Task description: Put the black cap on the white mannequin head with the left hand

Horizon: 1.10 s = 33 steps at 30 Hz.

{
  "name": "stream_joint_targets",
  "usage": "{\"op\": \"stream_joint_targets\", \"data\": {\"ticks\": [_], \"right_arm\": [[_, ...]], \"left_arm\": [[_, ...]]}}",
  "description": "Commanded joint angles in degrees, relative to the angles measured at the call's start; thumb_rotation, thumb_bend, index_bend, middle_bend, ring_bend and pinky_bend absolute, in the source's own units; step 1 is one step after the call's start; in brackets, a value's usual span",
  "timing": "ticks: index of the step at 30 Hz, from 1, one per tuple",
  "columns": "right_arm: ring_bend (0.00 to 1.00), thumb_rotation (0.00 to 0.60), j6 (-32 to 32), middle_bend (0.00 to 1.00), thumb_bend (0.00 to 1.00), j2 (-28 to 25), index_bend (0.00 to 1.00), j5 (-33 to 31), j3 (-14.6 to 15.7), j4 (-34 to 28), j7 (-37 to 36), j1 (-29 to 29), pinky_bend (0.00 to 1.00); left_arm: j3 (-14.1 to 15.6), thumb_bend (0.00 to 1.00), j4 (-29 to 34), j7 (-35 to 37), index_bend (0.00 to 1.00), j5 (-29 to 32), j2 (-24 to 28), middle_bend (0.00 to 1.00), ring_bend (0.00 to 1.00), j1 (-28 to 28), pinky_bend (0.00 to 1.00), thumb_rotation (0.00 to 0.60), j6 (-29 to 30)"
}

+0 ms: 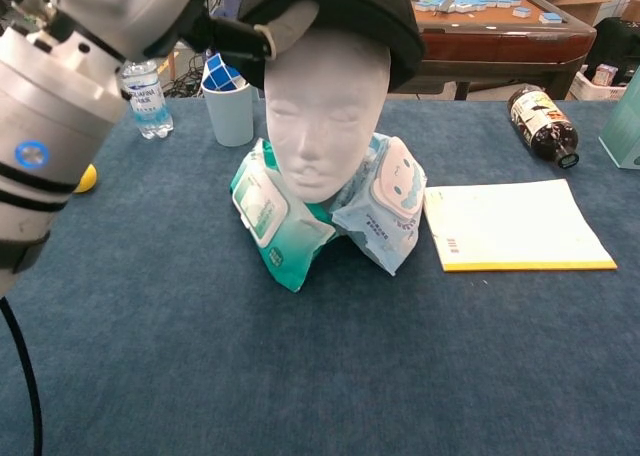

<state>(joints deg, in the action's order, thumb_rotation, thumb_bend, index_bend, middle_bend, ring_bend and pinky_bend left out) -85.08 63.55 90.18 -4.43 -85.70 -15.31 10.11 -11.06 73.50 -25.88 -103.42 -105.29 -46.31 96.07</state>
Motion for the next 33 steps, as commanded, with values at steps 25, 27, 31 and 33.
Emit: {"op": "stream_joint_targets", "data": {"ticks": [25,27,31,33], "right_arm": [[0.34,0.6,0.65,0.38,0.0,0.38,0.26,-0.65,-0.27,0.2,0.79,0.2,0.48],[0.34,0.6,0.86,0.38,0.0,0.54,0.26,-0.68,-0.24,0.21,1.13,0.29,0.48],[0.34,0.6,1.14,0.38,0.0,0.78,0.26,-0.7,-0.19,0.24,1.67,0.42,0.48],[0.34,0.6,1.11,0.38,0.0,0.88,0.26,-0.75,-0.25,0.42,2.26,0.43,0.48]], "left_arm": [[9.18,0.11,7.82,-8.83,0.04,5.01,4.14,0.39,0.24,11.97,0.43,0.6,-9.01],[9.11,0.09,8.98,-9.56,0.02,5.83,4.89,0.38,0.23,12.85,0.42,0.6,-9.33],[9.07,0.07,11.09,-11.1,0.0,7.53,6.11,0.36,0.22,14.65,0.41,0.6,-9.77],[8.99,0.06,11.93,-11.85,0.0,8.51,6.65,0.35,0.21,16.07,0.41,0.6,-9.12]]}}
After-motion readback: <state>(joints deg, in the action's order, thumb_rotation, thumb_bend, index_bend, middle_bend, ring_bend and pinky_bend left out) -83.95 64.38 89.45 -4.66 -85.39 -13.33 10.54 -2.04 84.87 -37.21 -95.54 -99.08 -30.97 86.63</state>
